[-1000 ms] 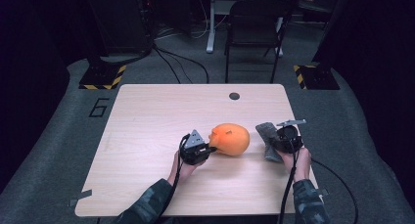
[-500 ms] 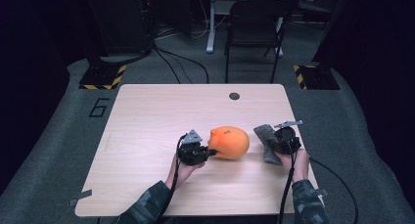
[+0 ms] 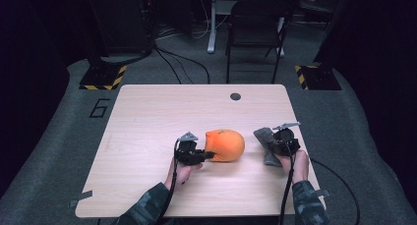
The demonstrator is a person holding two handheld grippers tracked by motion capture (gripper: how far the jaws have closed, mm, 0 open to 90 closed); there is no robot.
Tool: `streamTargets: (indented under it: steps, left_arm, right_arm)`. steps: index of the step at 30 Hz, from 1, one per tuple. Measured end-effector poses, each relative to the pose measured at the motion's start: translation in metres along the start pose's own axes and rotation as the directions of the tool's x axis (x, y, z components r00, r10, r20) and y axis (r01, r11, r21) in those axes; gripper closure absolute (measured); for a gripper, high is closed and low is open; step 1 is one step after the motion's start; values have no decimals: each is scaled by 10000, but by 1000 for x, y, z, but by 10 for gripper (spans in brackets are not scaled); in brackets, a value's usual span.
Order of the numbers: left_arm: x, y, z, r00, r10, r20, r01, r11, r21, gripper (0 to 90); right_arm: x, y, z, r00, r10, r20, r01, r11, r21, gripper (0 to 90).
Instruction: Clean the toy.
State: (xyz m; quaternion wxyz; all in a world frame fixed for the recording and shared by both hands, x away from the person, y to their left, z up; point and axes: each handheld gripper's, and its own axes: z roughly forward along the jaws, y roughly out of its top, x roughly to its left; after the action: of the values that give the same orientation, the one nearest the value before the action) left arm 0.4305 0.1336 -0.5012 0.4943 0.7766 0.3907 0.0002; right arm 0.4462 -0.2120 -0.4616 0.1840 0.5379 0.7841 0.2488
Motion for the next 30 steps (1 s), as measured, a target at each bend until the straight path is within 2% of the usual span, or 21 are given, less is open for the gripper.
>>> streamTargets:
  steps: [3,7,8,9,10,11,15,16,19,20,21,22,23,24,25,26,28,29,30]
  left_arm:
    - [-1,0,1,9998,167,-70,-167,9999,8,792]
    - [-2,0,2,9998,201,-56,-201,9998,-9,787]
    - [-2,0,2,9998,199,-72,-199,9998,10,786]
    - [-2,0,2,9998,195,-63,-195,9998,10,784]
    - [-1,0,3,9998,211,-46,-211,9998,29,784]
    - [-1,1,3,9997,220,-59,-220,9998,39,784]
    - [-1,1,3,9997,247,-50,-247,9997,58,782]
    - [-1,1,3,9996,256,-67,-256,9997,63,782]
    - [-1,1,3,9991,422,-93,-421,9991,93,781]
    - [-1,1,3,9989,466,-88,-465,9989,105,780]
    - [-2,1,4,9988,486,-69,-485,9988,40,779]
    - [-2,1,3,9980,626,-133,-624,9980,115,778]
    - [-2,1,4,9976,683,-132,-682,9976,75,770]
    - [-3,1,4,9959,872,-228,-869,9961,151,763]
    - [-3,0,6,9946,989,-308,-984,9950,163,763]
    - [-2,-1,7,9944,1027,-242,-1025,9947,86,756]
    - [-2,0,7,9922,1221,-252,-1220,9925,59,721]
    - [-3,-1,7,9868,1561,-433,-1558,9877,95,688]
    - [-3,-1,7,9826,1760,-585,-1756,9844,129,626]
  right_arm:
    - [-1,1,-2,9999,-155,-17,154,9997,-164,747]
    - [6,8,-18,9996,-195,-189,182,9977,-655,747]
    - [11,11,-25,9991,-248,-340,218,9959,-873,747]
    - [23,18,-37,9974,-483,-538,413,9913,-1246,746]
    - [23,18,-37,9974,-483,-538,413,9913,-1246,746]
    - [28,20,-40,9954,-700,-655,602,9881,-1415,747]
    - [70,32,-60,9796,-1772,-944,1550,9663,-2054,747]
    - [85,36,-66,9723,-2098,-1033,1818,9560,-2302,747]
    - [115,45,-76,9477,-2972,-1159,2591,9291,-2641,748]
    - [124,48,-76,9441,-3086,-1164,2722,9283,-2532,749]
    - [129,50,-74,9373,-3324,-1050,3004,9230,-2404,750]
    - [135,52,-66,9346,-3447,-882,3191,9217,-2205,751]
    - [139,53,-51,9282,-3629,-824,3435,9207,-1853,754]
    - [140,53,-44,9292,-3610,-791,3446,9237,-1672,755]
    - [140,53,-44,9292,-3610,-791,3446,9237,-1672,755]
    - [140,52,-40,9311,-3565,-768,3418,9266,-1566,757]
    - [136,52,-36,9303,-3575,-823,3394,9239,-1767,758]
    - [136,52,-37,9370,-3363,-944,3193,9343,-1583,758]
    - [134,52,-35,9378,-3366,-855,3192,9324,-1698,759]
